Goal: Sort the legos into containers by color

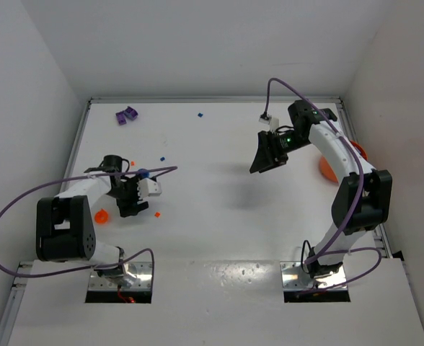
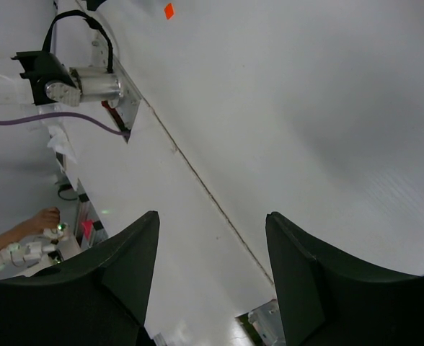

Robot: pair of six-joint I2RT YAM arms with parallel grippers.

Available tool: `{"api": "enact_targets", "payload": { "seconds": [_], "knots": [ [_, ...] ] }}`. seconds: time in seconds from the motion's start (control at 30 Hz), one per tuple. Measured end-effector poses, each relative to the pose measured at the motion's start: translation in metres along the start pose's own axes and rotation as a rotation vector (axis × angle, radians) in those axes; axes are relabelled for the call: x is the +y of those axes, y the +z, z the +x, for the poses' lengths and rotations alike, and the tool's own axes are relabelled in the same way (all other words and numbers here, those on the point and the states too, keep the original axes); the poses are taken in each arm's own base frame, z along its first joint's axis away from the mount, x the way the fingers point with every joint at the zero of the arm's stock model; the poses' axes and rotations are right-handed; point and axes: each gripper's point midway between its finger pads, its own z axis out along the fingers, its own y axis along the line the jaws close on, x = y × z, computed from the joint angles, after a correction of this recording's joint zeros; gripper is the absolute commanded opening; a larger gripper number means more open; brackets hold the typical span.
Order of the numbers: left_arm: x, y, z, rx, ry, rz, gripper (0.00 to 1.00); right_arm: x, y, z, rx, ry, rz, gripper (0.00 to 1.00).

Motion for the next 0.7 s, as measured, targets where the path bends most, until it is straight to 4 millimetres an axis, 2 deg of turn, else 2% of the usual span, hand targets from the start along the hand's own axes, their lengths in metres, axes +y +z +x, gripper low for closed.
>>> {"api": "enact_targets", "payload": {
  "seconds": [0.1, 0.23, 0.27, 0.37, 0.5, 0.6, 0.7],
  "knots": [
    [-0.008, 0.008, 0.009, 0.019, 0.002, -0.007, 0.70, -0.001, 0.000, 0.000, 0.000, 0.000, 0.003, 0.61],
    [-0.008, 0.008, 0.012, 0.029, 0.006, -0.030, 0.47, -0.002, 0.000, 0.000, 0.002, 0.000, 0.012, 0.61],
    [-0.008, 0.009, 0.012, 0.031, 0.002, -0.031, 0.37, -0.003, 0.000, 0.001, 0.003, 0.000, 0.015, 0.61],
    [-0.007, 0.008, 0.012, 0.033, -0.001, -0.041, 0.25, -0.003, 0.000, 0.001, 0.004, 0.000, 0.019, 0.61],
    [-0.007, 0.006, 0.007, 0.008, -0.009, -0.047, 0.25, -0.003, 0.004, 0.003, 0.000, 0.004, 0.002, 0.61],
    [-0.005, -0.007, -0.016, -0.066, -0.033, -0.057, 0.26, 0.002, 0.013, 0.018, 0.014, 0.040, -0.045, 0.61],
    [0.013, -0.039, -0.075, -0.225, -0.026, -0.124, 0.29, 0.018, 0.018, 0.025, 0.028, 0.066, -0.119, 0.61]
  ]
}}
